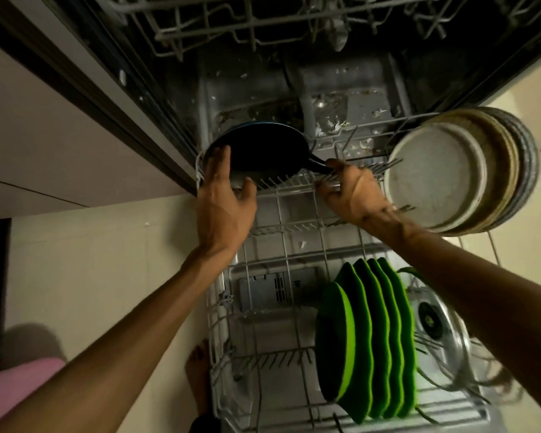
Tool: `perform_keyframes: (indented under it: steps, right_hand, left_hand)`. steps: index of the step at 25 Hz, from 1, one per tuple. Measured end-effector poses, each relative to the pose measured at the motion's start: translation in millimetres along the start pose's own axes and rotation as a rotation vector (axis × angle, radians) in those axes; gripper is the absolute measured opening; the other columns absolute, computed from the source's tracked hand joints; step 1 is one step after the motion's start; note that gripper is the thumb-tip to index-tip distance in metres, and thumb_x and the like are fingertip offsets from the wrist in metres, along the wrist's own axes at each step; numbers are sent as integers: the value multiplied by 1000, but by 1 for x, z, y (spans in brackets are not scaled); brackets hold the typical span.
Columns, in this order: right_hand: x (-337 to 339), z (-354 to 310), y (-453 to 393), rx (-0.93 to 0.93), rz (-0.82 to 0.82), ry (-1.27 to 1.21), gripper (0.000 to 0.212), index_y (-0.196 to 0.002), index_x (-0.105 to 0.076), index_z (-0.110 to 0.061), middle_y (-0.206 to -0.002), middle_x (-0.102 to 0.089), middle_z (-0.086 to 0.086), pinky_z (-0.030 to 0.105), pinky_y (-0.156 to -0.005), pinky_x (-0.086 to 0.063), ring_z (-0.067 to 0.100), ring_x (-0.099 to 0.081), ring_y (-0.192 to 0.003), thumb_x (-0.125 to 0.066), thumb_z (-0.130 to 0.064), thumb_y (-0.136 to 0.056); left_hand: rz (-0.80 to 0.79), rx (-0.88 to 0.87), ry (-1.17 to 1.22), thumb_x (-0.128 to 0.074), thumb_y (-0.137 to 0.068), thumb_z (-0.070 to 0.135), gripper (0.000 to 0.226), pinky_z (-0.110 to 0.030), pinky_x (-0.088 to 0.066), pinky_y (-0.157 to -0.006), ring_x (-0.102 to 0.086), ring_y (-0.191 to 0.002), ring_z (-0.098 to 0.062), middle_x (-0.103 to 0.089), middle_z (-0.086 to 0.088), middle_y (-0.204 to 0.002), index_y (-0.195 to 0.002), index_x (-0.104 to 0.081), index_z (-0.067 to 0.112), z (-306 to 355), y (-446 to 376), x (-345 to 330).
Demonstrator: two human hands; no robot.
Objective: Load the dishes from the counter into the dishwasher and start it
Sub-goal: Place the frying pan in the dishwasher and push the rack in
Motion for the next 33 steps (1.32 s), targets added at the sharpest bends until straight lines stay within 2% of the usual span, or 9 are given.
perform_keyframes:
  steps: [3,5,9,11,13,19,24,30,33]
  right_hand:
    - [29,-16,29,131,-23,-92,46,-137,-52,-15,-126,-65,10,-10,-71,-26,24,-62,-110,-62,-29,-95]
    - [42,-24,51,233,-11,-95,47,-140,-48,-12,-130,-61,10,-12,-76,-22,23,-60,-113,-59,-28,-97]
    - [54,-26,85,269,-47,-33,62,-150,-32,-11,-150,-43,12,30,-111,-34,26,-42,-136,-47,-45,-100]
    - [63,-26,101,286,-36,-24,65,-151,-29,-8,-155,-35,13,38,-117,-29,26,-32,-143,-42,-47,-101]
    - [73,-25,118,293,-27,-19,66,-152,-27,-9,-157,-31,13,42,-119,-26,25,-28,-145,-39,-49,-102]
    - [91,-21,169,348,-60,60,68,-155,-18,-11,-162,-18,8,43,-123,-12,20,-14,-150,-33,-52,-102]
    - [84,-13,216,339,-107,128,72,-155,-18,-11,-162,-17,7,39,-123,-3,18,-11,-150,-23,-57,-99]
    - [47,6,272,241,-208,125,74,-155,-17,-14,-162,-17,4,36,-123,1,15,-9,-150,-15,-61,-98]
    - [30,15,303,149,-176,27,74,-150,-32,-11,-155,-36,6,38,-122,-14,18,-28,-145,-20,-59,-96]
  left_hand:
    - [7,-31,26,-57,-96,26,60,-40,-46,-106,-45,-135,-27,-43,-15,-149,-150,-35,12,28,29,-7]
    - [28,-35,36,-57,-97,28,59,-39,-44,-107,-44,-136,-25,-43,-15,-149,-149,-36,12,46,46,-7]
    - [48,-74,67,-55,-98,30,57,-23,-36,-112,-40,-139,-18,-40,-10,-152,-148,-36,9,71,82,-5]
    - [76,-90,82,-56,-98,28,56,-6,-26,-109,-39,-140,-16,-41,-10,-152,-147,-38,7,81,98,-4]
    - [81,-85,101,-56,-98,28,56,-3,-24,-107,-38,-140,-15,-41,-10,-152,-147,-38,7,89,114,-1]
    - [113,-112,21,-56,-98,29,55,-18,-33,-111,-43,-137,-19,-45,-12,-148,-145,-42,4,105,162,9]
    - [9,-17,33,-56,-96,37,61,-34,-37,-113,-39,-140,-21,-40,-11,-151,-146,-39,6,99,210,5]
    - [-129,127,61,-62,-93,26,60,-25,-33,-109,-42,-137,-21,-42,-10,-150,-146,-40,7,72,273,-13]
    - [-198,281,130,-60,-95,28,51,-19,-43,-99,-56,-124,-19,-57,-7,-137,-142,-46,14,62,308,-17]
Point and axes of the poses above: each hand's wrist, its own y-axis away from the middle knuckle, its own x-axis out of the back of the hand, z = x × y, the point moved 1 cm from there along -y, towards the middle knuckle
